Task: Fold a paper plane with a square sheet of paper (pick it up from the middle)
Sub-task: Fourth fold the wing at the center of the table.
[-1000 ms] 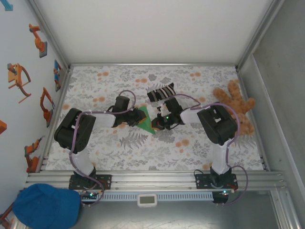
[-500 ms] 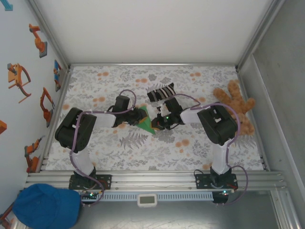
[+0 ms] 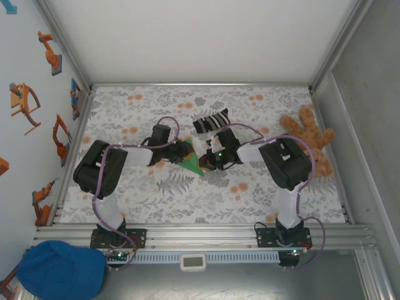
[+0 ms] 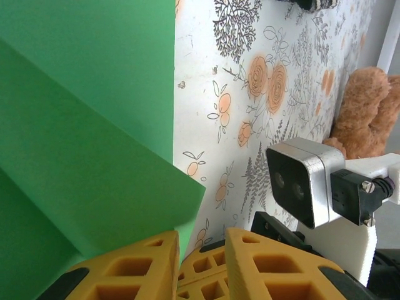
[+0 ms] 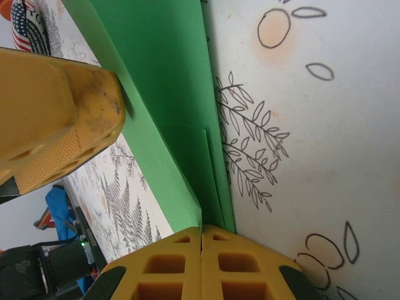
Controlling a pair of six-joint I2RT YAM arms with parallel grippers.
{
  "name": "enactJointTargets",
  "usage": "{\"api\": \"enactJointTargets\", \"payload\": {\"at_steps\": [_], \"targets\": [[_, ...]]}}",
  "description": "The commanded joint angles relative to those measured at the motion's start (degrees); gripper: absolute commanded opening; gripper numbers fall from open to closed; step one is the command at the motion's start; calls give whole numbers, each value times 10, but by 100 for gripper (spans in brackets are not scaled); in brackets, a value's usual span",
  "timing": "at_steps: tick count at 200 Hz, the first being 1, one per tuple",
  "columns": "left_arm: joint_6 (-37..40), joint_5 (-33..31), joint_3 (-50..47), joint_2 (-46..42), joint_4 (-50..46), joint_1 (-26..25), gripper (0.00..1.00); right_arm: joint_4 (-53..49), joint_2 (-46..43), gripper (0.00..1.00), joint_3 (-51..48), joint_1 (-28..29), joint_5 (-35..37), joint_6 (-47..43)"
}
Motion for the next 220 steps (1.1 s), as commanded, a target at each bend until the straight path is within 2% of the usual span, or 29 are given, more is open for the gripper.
{"api": "enactJointTargets", "payload": {"at_steps": [1,54,116,220], "targets": [[13,8,-4,-17,7,3,27,-25,16,4,-18,-6,46,0],[22,20,-52,-45,46,13,29,-20,20,4,-19,-10,39,7],[38,-14,-19,-26,-25,12,27,-21,24,4,-18,-10,39,7],[34,-9,16,10,-19,1,27,-21,24,4,-20,-10,40,6]]}}
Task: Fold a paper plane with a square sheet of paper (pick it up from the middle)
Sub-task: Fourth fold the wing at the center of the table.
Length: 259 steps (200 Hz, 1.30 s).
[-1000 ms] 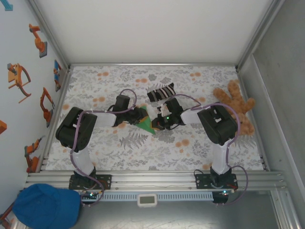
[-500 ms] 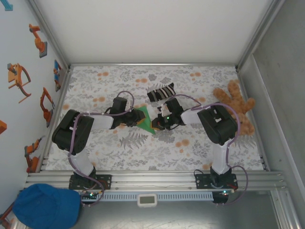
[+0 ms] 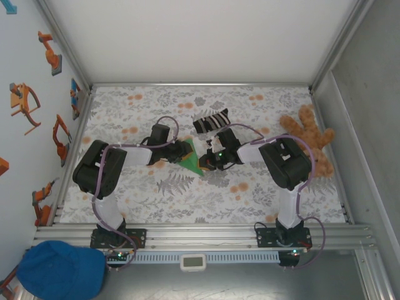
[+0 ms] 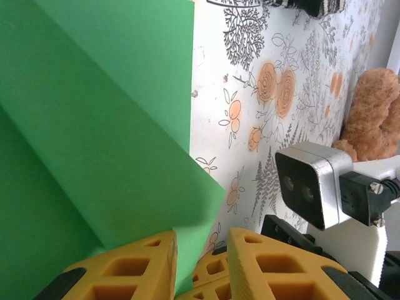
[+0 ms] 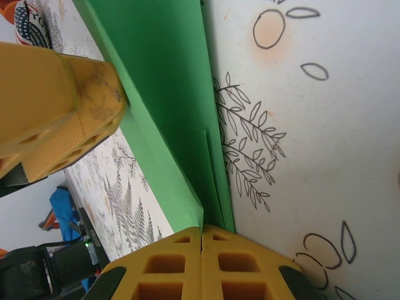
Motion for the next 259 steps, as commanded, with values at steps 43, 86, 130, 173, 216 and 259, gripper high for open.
{"api": "enactJointTargets", "payload": {"at_steps": [43,86,130,173,216,259], "targets": [[12,-1,14,15,-3,-3,27,-28,24,4,-19,-9,45,-2],[13,4,23,24,3,-2,27,-28,25,3,-25,-9,48,-6],[13,7,28,35,7,-3,27,-28,24,3,-26,-9,50,-8],[13,8,30,39,10,-4,27,-29,24,4,-26,-9,50,-9],[12,7,31,45,9,-3,27,-30,23,4,-27,-9,49,-9],[14,0,30,49,-10,-3,27,-32,21,4,-25,-9,50,-10]]}}
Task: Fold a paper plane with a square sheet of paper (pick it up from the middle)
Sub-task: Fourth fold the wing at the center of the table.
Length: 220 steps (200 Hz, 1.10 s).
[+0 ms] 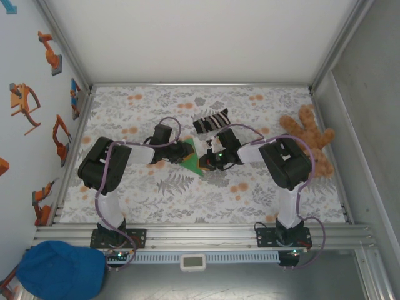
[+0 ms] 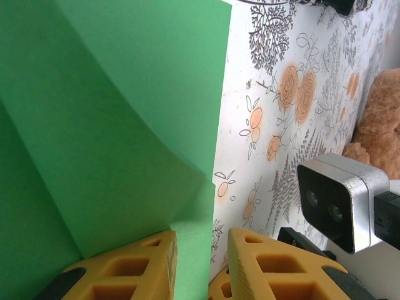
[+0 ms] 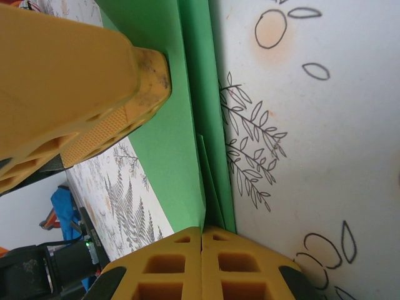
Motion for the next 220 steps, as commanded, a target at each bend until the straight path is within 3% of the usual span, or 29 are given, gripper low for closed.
{"api": "enactJointTargets", "payload": {"at_steps": [1,68,135,184,220], "targets": [[14,-1,11,14,-12,-1,27,-40,21,4,-21,-8,52,-10],[16,0,21,22,-20,-2,27,-59,19,5,-17,-8,60,-24],[20,-21,23,40,-88,-1,27,-73,-2,8,-11,-8,58,-26],[23,-31,15,41,-110,2,27,-84,-62,27,-43,-17,60,-12],[19,-32,16,43,-113,2,27,-101,-132,32,-86,-31,81,-17]]}}
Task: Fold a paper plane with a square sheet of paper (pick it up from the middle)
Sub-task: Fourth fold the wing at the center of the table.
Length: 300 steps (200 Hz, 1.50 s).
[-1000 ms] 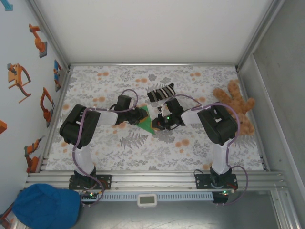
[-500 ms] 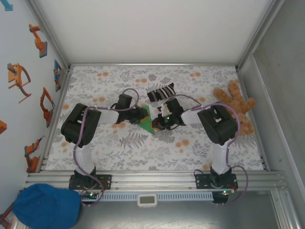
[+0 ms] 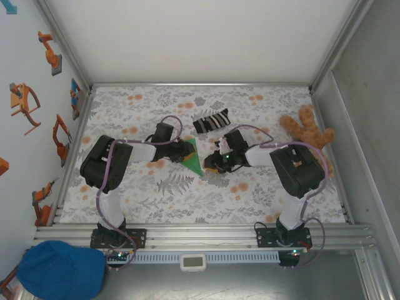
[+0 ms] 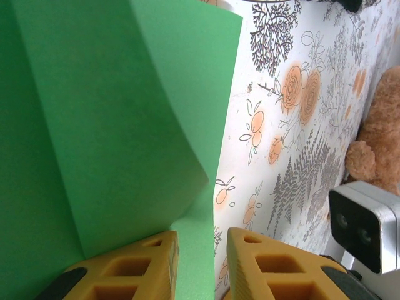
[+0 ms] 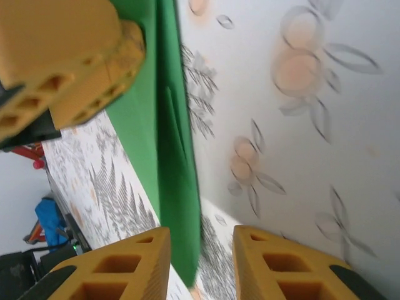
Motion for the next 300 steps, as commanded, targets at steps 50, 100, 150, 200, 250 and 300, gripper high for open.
{"api": "enactJointTargets", "payload": {"at_steps": [50,100,150,200,250,300], "targets": [[3,-36,-4,31,-90,1,26,-88,-96,19,50,20,67,-59],[-18,-46,9,41,-123,1,25,-110,-28,10,116,72,102,-76],[-16,-54,22,50,-160,0,25,-115,19,8,142,86,108,-74],[-9,-65,35,55,-191,-2,24,-120,48,8,152,87,110,-73],[-7,-70,39,58,-205,-3,24,-134,64,8,151,87,106,-79],[-5,-75,43,62,-215,-3,24,-147,67,8,146,87,107,-84]]}}
